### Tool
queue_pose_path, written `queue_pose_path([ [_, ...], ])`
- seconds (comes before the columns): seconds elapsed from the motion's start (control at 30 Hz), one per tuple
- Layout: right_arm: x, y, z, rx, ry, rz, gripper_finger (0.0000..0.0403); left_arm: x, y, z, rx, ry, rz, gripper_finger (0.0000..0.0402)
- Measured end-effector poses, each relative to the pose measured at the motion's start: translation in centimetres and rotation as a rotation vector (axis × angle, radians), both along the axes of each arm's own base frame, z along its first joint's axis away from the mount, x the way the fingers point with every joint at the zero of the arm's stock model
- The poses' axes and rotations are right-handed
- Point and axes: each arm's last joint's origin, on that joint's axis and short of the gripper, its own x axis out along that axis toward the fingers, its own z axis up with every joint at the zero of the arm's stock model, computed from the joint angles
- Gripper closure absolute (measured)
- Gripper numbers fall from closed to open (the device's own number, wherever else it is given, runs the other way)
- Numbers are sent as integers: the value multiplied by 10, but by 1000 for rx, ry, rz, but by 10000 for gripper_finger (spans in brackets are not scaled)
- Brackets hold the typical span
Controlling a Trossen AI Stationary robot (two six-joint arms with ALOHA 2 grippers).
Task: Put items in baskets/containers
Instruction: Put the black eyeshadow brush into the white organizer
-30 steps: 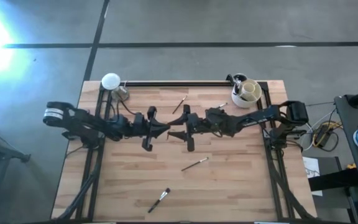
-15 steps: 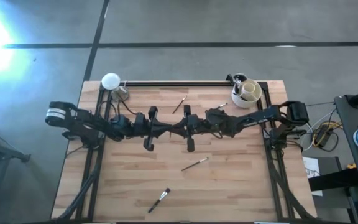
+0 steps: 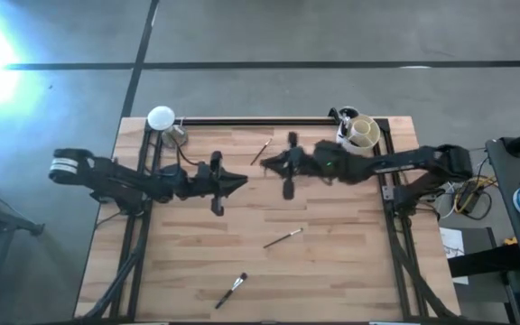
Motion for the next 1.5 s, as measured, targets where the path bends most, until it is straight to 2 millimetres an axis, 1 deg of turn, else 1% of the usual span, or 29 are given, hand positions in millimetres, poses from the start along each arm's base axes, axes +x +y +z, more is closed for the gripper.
queue_pose_path([
  [0.17, -49, -25, 21, -26, -32, -212, 389, -3, 1, -2, 7, 11, 19, 365],
  [0.33, -98, -50, 26, -72, 3, -505, 389, -2, 3, -4, 27, 35, 36, 365],
  [0.43, -122, -68, 20, -73, 18, -648, 389, -2, 4, -4, 26, 34, 37, 365],
  [0.5, -135, -81, 12, -63, 34, -730, 389, -2, 4, -4, 25, 34, 37, 365],
  [0.67, -160, -111, -7, -39, 90, -899, 389, -2, 4, -4, 26, 38, 37, 365],
  [0.8, -175, -130, -16, -24, 117, -995, 389, -2, 4, -4, 26, 38, 37, 365],
  [0.97, -186, -146, -25, 48, 117, -1019, 390, -2, 4, -4, 26, 40, 37, 365],
  [1.23, -195, -154, -35, 102, 144, -1066, 390, -2, 4, -5, 25, 47, 36, 365],
  [1.5, -193, -160, -51, 175, 180, -1083, 390, -2, 4, -5, 24, 47, 36, 365],
])
